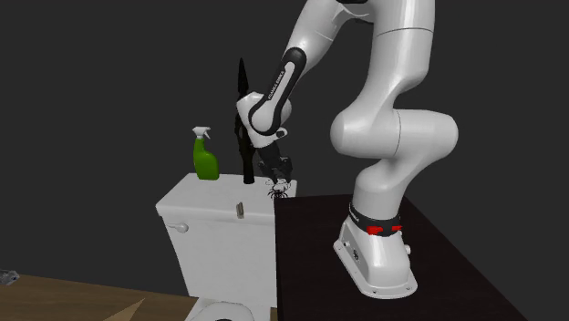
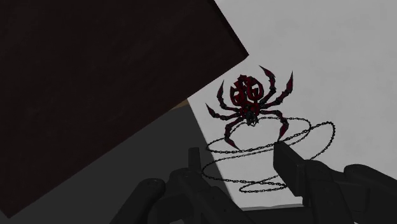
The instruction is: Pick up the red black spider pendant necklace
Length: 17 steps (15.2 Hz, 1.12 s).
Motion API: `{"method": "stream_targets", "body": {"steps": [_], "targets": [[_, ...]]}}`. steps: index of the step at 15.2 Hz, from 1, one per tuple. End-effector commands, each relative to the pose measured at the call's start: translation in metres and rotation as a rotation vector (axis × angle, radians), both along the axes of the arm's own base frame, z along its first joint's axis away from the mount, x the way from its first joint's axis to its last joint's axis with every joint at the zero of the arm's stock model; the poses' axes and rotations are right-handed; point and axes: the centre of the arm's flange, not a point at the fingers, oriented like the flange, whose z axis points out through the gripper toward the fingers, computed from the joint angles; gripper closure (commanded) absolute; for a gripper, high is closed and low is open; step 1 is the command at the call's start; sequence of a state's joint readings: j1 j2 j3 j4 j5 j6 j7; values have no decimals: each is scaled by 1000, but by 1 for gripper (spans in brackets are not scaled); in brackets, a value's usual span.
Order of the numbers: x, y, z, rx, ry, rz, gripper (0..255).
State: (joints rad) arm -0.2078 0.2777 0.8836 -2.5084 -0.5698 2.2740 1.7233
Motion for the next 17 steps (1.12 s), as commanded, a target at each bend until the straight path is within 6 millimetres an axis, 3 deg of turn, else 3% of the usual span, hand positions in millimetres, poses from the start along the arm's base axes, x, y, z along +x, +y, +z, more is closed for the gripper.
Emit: {"method": "stream_targets", "body": {"steps": [1, 5, 17], "targets": [[0, 1, 0, 3, -1, 1, 255], [1, 2, 0, 3, -1, 1, 255], [1, 2, 64, 3, -2, 1, 255]]}}
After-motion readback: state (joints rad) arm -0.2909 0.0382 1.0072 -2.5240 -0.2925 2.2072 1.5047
